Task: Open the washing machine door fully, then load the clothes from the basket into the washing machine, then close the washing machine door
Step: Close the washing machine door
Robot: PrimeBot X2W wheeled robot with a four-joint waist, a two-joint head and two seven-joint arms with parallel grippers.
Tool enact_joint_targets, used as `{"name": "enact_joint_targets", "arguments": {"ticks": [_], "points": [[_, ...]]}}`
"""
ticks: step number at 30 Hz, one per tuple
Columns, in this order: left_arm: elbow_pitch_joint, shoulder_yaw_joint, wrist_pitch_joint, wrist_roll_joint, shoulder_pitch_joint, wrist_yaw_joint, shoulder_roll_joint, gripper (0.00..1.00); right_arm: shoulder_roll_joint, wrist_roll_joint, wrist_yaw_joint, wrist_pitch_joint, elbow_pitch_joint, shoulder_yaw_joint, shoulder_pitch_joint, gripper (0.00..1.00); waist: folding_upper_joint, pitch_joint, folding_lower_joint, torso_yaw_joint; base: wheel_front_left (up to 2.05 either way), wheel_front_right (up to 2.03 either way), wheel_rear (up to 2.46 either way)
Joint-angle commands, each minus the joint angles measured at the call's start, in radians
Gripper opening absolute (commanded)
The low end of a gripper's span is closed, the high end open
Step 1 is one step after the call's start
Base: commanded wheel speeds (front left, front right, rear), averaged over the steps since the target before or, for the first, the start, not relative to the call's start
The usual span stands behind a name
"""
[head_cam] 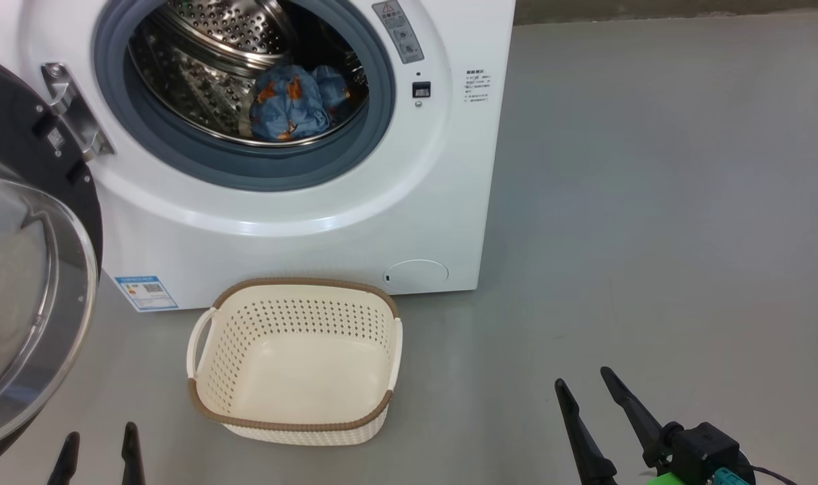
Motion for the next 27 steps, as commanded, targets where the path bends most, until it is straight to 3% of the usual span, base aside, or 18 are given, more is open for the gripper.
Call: {"name": "enact_joint_targets", "arguments": {"ticks": [1,18,27], "points": [[-0.021,0.044,-0.006,0.005,-0.042,0.0,0.007,1.0,-0.001,-0.01,0.009,-0.012,-0.028,0.018,-0.012,1.0,0.0,0.001,0.0,0.005,0.0,0.0,0.0],[-0.001,0.038,-0.006,0.001,-0.045,0.002,-0.006,1.0,-0.001,-0.013,0.009,-0.012,-0.019,0.02,-0.008,1.0,0.0,-0.016,0.0,0.127,0.0,0.0,0.0],[0.002,0.042,-0.001,-0.01,-0.03,0.011,-0.005,1.0,-0.001,-0.008,0.009,-0.012,-0.009,0.03,-0.005,1.0,0.0,-0.03,0.0,0.224,0.0,0.0,0.0]]}}
